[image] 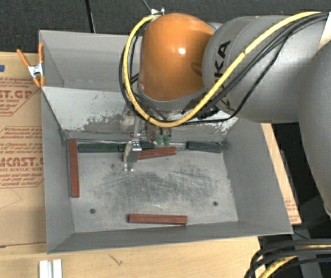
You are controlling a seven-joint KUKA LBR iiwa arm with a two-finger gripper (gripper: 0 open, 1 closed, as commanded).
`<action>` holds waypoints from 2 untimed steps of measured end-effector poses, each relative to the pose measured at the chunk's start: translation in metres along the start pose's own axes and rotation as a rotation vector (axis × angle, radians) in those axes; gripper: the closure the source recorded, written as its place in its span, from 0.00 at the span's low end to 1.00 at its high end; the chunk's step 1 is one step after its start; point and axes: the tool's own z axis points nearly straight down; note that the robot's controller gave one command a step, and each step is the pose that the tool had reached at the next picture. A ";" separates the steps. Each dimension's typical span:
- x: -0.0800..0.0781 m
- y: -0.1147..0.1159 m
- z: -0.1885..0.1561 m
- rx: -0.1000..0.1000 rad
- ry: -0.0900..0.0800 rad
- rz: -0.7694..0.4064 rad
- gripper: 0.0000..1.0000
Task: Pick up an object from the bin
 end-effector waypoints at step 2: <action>-0.016 -0.098 0.074 0.003 -0.001 -0.057 0.00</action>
Offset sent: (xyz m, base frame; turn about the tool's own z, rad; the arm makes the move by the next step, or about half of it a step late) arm 0.0147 -0.0940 -0.0758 -0.0621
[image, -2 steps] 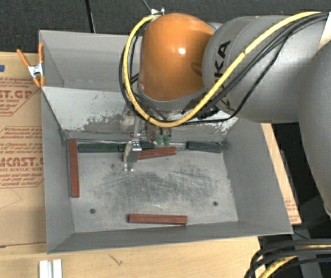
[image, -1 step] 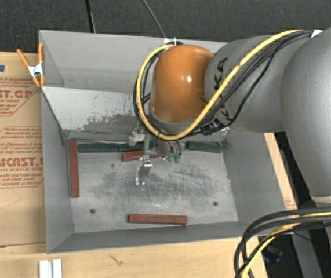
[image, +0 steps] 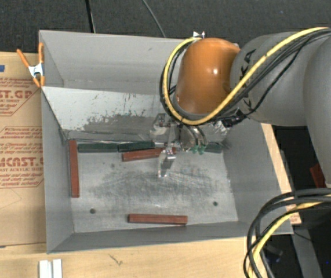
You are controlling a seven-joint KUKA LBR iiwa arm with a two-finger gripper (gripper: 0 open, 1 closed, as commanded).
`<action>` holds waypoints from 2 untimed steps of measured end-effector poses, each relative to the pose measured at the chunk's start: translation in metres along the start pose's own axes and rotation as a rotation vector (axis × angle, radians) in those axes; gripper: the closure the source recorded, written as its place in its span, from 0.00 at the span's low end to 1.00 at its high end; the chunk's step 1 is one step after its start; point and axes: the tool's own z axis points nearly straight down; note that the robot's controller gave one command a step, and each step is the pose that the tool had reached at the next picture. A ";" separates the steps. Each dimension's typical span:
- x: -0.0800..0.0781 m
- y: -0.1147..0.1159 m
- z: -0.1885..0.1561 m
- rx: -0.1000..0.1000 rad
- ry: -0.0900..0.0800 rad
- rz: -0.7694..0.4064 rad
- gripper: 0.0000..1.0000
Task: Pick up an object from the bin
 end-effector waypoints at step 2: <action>-0.006 -0.002 0.086 -0.005 -0.010 0.062 0.00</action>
Offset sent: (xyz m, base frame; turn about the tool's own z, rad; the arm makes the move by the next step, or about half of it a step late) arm 0.0021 -0.0029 -0.0914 0.0611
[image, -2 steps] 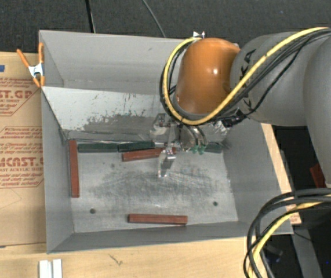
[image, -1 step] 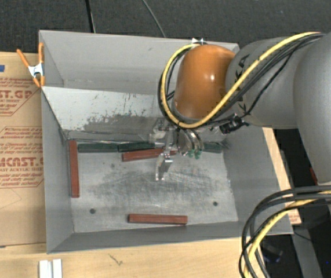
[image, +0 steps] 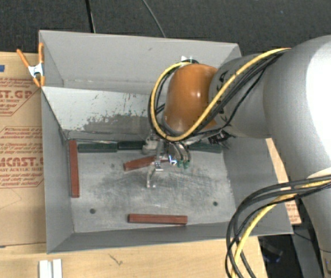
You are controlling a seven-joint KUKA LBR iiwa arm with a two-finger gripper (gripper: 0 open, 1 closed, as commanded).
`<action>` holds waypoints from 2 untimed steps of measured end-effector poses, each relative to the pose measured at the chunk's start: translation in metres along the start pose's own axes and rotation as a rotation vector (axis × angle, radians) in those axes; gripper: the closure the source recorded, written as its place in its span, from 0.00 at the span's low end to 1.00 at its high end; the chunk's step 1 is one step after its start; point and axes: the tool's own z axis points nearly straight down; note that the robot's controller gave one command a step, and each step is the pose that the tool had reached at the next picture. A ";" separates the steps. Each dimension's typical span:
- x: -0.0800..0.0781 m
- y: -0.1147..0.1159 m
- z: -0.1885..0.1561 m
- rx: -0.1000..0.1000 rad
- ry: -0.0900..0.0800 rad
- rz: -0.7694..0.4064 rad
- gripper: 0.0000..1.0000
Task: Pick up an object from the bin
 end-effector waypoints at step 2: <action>-0.001 0.000 -0.004 0.000 -0.002 -0.001 1.00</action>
Offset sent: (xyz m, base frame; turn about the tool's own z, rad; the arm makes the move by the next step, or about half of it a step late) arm 0.0000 0.0000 0.0000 0.0000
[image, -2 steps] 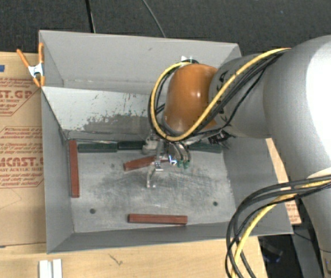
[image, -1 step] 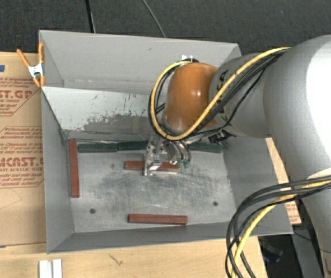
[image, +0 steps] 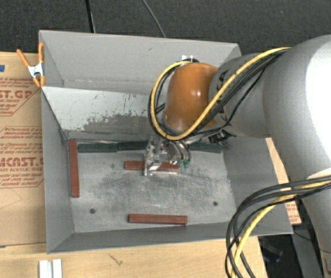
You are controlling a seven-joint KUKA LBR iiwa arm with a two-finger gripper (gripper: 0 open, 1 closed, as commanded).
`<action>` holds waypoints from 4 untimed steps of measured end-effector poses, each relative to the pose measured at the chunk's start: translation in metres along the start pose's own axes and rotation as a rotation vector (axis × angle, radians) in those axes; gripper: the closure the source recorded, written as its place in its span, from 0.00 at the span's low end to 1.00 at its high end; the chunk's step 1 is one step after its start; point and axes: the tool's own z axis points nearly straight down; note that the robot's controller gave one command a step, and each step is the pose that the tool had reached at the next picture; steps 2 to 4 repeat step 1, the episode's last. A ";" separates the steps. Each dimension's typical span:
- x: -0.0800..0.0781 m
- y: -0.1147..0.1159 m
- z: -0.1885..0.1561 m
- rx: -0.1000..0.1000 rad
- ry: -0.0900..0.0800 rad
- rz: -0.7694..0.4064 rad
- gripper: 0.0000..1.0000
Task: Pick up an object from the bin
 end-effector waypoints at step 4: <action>-0.003 0.001 -0.060 0.002 0.006 -0.001 1.00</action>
Offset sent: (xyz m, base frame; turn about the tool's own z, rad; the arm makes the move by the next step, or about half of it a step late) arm 0.0000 0.0001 0.0657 0.0000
